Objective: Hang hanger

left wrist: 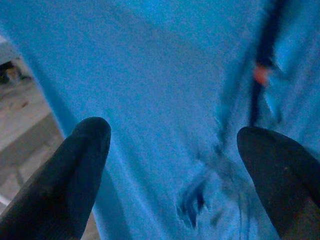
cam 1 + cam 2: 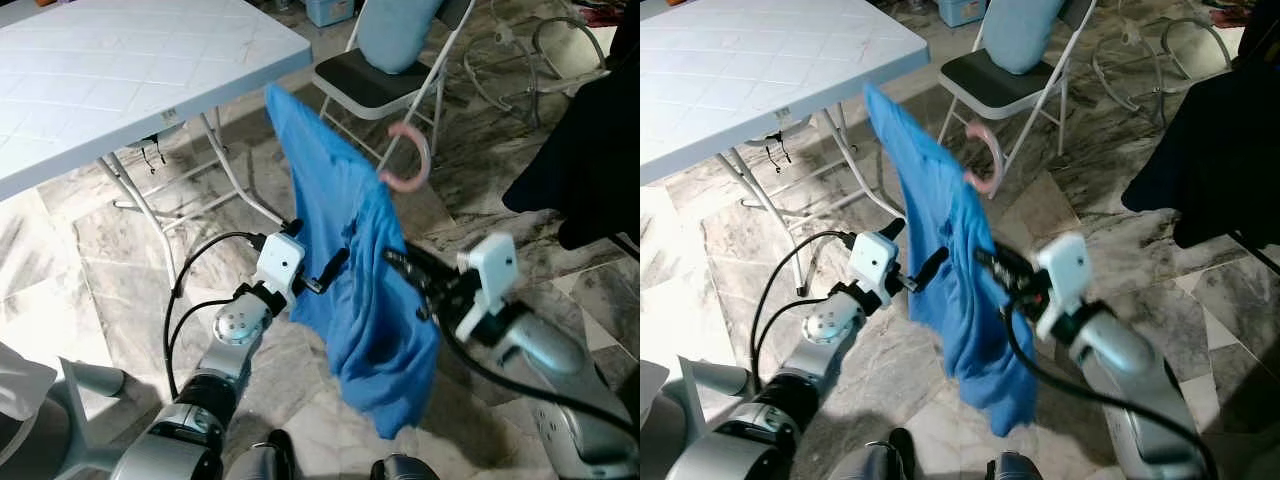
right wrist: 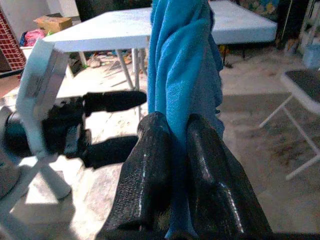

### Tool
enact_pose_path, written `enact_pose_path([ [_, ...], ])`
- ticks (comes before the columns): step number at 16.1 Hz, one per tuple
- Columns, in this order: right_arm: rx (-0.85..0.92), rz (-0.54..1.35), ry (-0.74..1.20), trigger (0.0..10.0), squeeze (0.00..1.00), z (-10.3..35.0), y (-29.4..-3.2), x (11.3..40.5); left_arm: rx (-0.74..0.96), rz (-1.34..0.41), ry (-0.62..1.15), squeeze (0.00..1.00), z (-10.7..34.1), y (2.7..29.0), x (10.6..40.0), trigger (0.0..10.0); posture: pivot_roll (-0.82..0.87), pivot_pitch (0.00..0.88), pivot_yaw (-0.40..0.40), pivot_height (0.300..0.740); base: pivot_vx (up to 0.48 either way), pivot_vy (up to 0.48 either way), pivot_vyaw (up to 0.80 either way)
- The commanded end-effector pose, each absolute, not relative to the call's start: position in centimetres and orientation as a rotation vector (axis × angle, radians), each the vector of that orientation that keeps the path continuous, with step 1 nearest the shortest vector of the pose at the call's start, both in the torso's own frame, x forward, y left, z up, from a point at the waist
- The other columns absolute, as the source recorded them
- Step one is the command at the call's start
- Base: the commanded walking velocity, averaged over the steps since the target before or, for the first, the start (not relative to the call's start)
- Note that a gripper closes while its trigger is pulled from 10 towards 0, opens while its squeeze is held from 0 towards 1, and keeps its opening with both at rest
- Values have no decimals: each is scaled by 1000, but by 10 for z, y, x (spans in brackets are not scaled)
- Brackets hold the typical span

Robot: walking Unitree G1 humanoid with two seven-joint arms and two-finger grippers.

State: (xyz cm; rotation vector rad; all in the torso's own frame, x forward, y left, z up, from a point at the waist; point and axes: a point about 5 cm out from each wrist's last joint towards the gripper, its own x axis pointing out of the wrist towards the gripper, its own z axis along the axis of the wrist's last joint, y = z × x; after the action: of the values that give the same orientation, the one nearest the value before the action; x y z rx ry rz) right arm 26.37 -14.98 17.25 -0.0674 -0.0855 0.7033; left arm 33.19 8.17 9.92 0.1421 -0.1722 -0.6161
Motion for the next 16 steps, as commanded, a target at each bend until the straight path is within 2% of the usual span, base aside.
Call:
enact_pose_path([
  [1,-66,716,-124,10000,0,181,-147,266,173,-661,-145,0,90,81,326,10000,-235,189,75,740,0,0,0],
  [4,-43,835,-107,10000,0,186,-134,256,204,-667,-164,0,95,71,329,10000,-238,187,68,740,0,0,0],
  [6,-53,865,-77,10000,0,184,-138,248,202,-637,-181,0,100,74,334,10000,-238,187,68,740,0,0,0],
  [9,-202,723,-22,10000,0,175,-170,256,219,-719,-203,0,97,76,326,10000,-261,189,79,740,0,0,0],
  [11,-247,670,-28,10000,0,174,-176,262,233,-768,-221,0,97,74,321,10000,-255,189,79,740,0,0,0],
  [13,-231,744,-19,10000,0,170,-163,261,231,-653,-288,0,114,77,332,10000,-243,183,74,740,0,0,0],
  [16,-206,815,13,10000,0,161,-155,252,191,-615,-315,0,123,79,337,10000,-243,186,73,740,0,0,0],
])
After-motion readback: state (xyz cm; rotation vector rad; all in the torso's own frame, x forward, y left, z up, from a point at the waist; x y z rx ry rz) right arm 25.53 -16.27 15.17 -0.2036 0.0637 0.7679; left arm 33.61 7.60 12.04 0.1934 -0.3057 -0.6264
